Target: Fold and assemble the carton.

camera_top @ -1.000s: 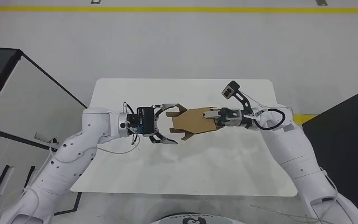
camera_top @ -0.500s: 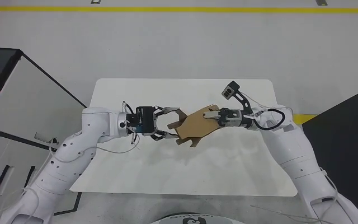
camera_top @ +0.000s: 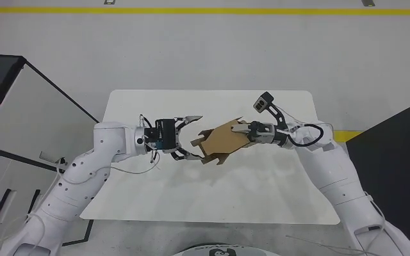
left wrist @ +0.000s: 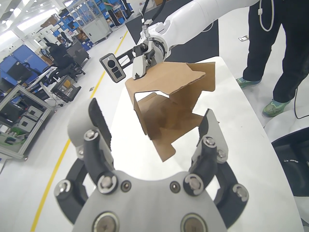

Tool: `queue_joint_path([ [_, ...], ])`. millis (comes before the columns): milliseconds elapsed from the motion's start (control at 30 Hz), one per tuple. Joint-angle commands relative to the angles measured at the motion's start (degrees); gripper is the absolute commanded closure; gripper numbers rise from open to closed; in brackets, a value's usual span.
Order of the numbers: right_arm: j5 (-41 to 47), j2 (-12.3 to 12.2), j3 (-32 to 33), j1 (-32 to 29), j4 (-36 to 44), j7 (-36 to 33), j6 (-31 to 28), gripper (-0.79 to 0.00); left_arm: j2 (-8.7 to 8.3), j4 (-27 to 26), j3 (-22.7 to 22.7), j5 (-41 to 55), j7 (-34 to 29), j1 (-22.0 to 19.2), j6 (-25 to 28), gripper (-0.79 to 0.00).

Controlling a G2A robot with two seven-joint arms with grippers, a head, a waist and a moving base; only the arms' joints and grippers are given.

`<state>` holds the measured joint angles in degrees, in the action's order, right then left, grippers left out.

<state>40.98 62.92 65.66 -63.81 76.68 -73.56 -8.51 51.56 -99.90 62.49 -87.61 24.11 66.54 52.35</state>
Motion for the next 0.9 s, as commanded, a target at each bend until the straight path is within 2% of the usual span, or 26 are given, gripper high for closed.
queue_joint_path([
  [0,0.7,0.0,0.2,-0.1,-0.2,0.5,0.2,0.0,-0.01,0.1,0.3,0.4,-0.4,0.2,-0.4,-0.782],
  [300,6.6,0.3,1.5,-0.7,-1.2,-0.2,0.7,0.0,-0.08,1.1,2.2,2.2,-2.0,1.3,-2.3,-0.705],
  [400,9.1,0.4,1.9,-1.0,-1.7,-0.4,1.2,0.0,-0.17,0.8,3.1,2.6,-2.5,1.7,-2.6,-0.625],
  [533,12.2,0.6,2.2,-1.4,-2.5,0.2,2.4,0.0,-0.23,0.4,4.1,3.4,-3.3,2.5,-3.8,0.0],
  [867,13.2,0.8,2.3,-1.8,-2.2,2.0,2.7,0.0,-0.16,-0.7,4.8,4.1,-4.3,3.4,-6.2,0.0],
])
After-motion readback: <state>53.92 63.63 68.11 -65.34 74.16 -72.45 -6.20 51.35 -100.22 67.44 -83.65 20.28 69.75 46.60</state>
